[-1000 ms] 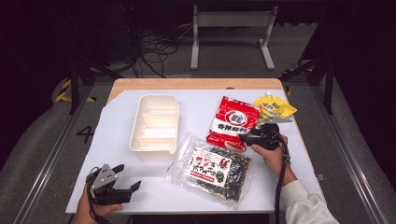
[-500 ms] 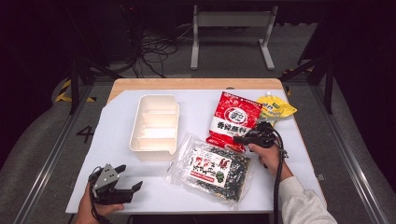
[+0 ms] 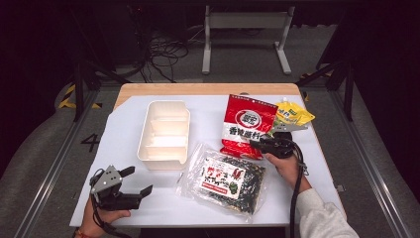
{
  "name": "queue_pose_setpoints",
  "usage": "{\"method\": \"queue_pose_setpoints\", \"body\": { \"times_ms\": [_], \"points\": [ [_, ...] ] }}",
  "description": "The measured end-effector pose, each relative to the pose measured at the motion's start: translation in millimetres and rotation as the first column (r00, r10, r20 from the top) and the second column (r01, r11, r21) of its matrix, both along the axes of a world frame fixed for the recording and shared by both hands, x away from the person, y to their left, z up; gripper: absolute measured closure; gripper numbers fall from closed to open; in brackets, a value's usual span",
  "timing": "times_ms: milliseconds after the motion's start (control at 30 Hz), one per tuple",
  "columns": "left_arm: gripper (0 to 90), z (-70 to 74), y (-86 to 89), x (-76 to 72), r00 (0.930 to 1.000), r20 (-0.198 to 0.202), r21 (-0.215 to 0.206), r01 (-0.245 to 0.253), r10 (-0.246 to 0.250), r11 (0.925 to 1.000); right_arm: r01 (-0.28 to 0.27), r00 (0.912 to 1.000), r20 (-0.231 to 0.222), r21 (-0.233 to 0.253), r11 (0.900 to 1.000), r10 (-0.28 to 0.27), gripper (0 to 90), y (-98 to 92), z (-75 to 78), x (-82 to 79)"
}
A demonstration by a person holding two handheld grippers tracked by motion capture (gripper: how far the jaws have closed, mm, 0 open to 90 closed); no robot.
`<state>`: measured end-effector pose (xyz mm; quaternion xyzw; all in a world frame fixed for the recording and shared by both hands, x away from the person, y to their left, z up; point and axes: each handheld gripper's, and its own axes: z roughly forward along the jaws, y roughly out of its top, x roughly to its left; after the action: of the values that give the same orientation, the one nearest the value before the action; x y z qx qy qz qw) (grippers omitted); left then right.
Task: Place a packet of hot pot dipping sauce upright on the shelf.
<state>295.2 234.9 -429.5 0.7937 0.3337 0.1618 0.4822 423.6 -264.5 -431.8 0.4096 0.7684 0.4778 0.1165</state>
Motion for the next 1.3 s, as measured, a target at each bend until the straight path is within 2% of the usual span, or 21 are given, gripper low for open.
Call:
{"method": "queue_pose_setpoints", "body": {
  "times_ms": [100,167,300,467,567,633,800,1100,1167,1267,1300],
  "points": [
    [8.9,7.7,-6.2,1.6,0.9998,0.005,-0.003,0.021,-0.021,0.9998,-0.001,0.9984,0.056,-0.004,1.0,0.002,76.4,-0.7,7.2,-5.0],
    [8.2,11.3,-10.2,1.7,0.9993,0.008,-0.016,0.037,-0.037,0.9992,0.002,0.997,0.077,-0.001,1.0,-0.002,76.9,-0.6,10.6,-7.5],
    [8.1,18.2,-16.3,5.0,0.9983,0.03,-0.011,0.051,-0.05,0.9987,0.0,0.9942,0.108,0.002,1.0,0.0,77.4,0.4,16.0,-11.2],
    [8.0,31.7,-29.2,9.7,0.9954,0.056,0.001,0.077,-0.077,0.997,-0.017,0.986,0.166,0.022,1.0,0.013,77.7,3.2,30.1,-20.9],
    [7.7,38.4,-36.5,13.0,0.9922,0.074,-0.016,0.102,-0.101,0.9946,-0.041,0.9804,0.194,0.037,0.998,0.033,77.7,5.2,37.9,-26.9],
    [7.6,40.2,-41.8,14.5,0.9907,0.081,-0.019,0.111,-0.109,0.9936,-0.052,0.9782,0.203,0.039,0.998,0.043,77.7,7.3,40.2,-29.8],
    [8.8,44.4,-59.9,18.3,0.9858,0.094,0.015,0.139,-0.139,0.9902,-0.082,0.9724,0.222,0.041,0.996,0.071,77.7,13.7,44.5,-36.8],
    [11.8,47.9,-85.9,29.0,0.9794,0.095,0.003,0.179,-0.179,0.9838,-0.163,0.9584,0.243,0.035,0.986,0.15,77.8,27.4,49.8,-51.8],
    [13.4,48.2,-90.8,31.8,0.9804,0.095,0.004,0.173,-0.173,0.9849,-0.175,0.9547,0.251,0.037,0.984,0.16,77.8,29.8,50.1,-54.6],
    [15.9,50.4,-98.9,38.5,0.9802,0.081,-0.033,0.184,-0.181,0.9824,-0.194,0.9499,0.255,0.032,0.98,0.18,77.8,34.5,49.9,-57.6],
    [16.7,50.4,-98.9,38.5,0.9802,0.081,-0.033,0.184,-0.181,0.9824,-0.194,0.9499,0.255,0.032,0.98,0.18,77.8,34.5,49.9,-57.6]
  ]
}}
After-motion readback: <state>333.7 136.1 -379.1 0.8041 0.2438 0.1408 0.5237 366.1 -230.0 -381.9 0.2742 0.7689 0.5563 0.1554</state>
